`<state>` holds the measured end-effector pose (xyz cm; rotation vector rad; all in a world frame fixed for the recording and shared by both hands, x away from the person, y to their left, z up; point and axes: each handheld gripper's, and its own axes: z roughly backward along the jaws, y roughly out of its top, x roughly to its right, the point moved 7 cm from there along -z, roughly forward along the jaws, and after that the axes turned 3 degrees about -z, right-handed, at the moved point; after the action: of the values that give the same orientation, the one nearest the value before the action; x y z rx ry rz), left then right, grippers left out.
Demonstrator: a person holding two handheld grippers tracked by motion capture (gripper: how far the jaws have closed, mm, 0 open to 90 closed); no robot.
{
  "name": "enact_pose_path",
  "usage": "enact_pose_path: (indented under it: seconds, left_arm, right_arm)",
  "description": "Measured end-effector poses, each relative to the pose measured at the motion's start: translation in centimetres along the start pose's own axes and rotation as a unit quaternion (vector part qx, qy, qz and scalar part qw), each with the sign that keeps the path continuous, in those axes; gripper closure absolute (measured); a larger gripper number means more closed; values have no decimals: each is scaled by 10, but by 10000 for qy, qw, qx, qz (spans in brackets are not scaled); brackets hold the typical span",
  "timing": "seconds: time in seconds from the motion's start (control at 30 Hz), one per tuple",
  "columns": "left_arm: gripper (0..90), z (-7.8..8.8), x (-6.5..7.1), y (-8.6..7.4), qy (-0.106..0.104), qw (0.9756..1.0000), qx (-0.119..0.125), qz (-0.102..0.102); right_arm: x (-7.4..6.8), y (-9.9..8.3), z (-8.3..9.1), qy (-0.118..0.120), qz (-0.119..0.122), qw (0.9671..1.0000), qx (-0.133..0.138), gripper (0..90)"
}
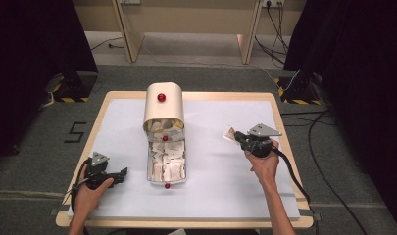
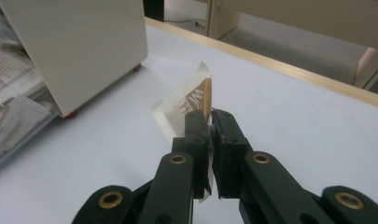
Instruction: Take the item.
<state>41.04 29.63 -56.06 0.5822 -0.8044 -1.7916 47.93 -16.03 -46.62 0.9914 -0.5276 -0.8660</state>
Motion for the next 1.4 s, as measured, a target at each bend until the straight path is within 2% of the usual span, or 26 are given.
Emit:
enact_pose_path:
  seconds: [0.4,1.03,1.4]
  left_arm:
    - [113,0,0,0,0,10000,-2,-1]
    - [114,0,0,0,1,10000,-1,-1]
    - [114,0,0,0,-2,10000,-2,0]
  right_arm:
    - [22,-23,-7,-244,-182,9991,-281,855]
    - [37,-49,-14,-386,-330,9968,-623,853]
    - [39,-55,-16,-397,-316,9961,-718,850]
